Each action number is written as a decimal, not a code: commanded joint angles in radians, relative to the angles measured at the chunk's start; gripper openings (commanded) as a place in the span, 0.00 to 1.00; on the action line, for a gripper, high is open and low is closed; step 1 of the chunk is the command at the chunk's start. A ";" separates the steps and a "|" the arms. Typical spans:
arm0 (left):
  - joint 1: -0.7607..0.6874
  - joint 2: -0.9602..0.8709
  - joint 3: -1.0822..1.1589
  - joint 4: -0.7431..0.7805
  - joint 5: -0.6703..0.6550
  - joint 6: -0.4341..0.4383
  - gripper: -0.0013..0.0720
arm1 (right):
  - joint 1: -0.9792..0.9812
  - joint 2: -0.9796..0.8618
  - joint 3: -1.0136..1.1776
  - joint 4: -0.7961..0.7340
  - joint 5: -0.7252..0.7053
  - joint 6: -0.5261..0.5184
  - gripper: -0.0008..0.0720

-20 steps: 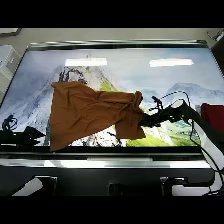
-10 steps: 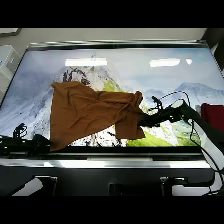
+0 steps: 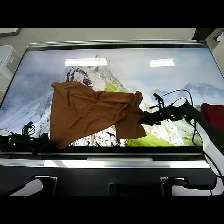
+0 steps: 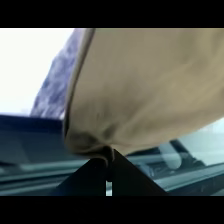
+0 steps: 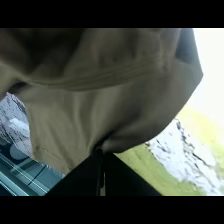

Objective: Fold the clothes and pants, and hang the long-sleeved shirts on hangers.

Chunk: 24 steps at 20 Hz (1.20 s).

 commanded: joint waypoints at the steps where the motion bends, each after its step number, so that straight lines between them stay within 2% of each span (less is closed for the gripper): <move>1: -0.025 -0.002 0.028 -0.106 0.023 0.024 0.04 | 0.001 0.034 0.001 0.025 0.012 -0.006 0.06; 4: -0.087 0.001 0.164 -0.138 0.026 0.018 0.04 | 0.001 0.100 0.005 0.140 0.010 -0.061 0.06; 8: -0.191 0.000 0.521 -0.137 0.111 -0.064 0.04 | 0.003 0.228 0.138 0.141 -0.108 -0.035 0.05; 13: -0.258 0.000 1.097 -0.133 0.230 -0.079 0.04 | 0.003 0.252 0.526 0.132 -0.158 0.008 0.05; 15: -0.259 0.001 1.334 -0.113 0.226 -0.109 0.04 | 0.003 0.259 0.710 0.112 -0.136 0.040 0.05; 18: -0.259 0.035 1.635 0.019 0.141 -0.185 0.04 | 0.003 0.311 0.955 0.042 -0.051 0.100 0.05; 21: -0.259 0.220 1.606 0.125 0.132 -0.240 0.04 | 0.003 0.423 1.086 -0.027 0.026 0.170 0.05; 24: -0.259 0.434 1.495 0.293 0.126 -0.326 0.04 | 0.003 0.584 1.089 -0.109 0.022 0.241 0.05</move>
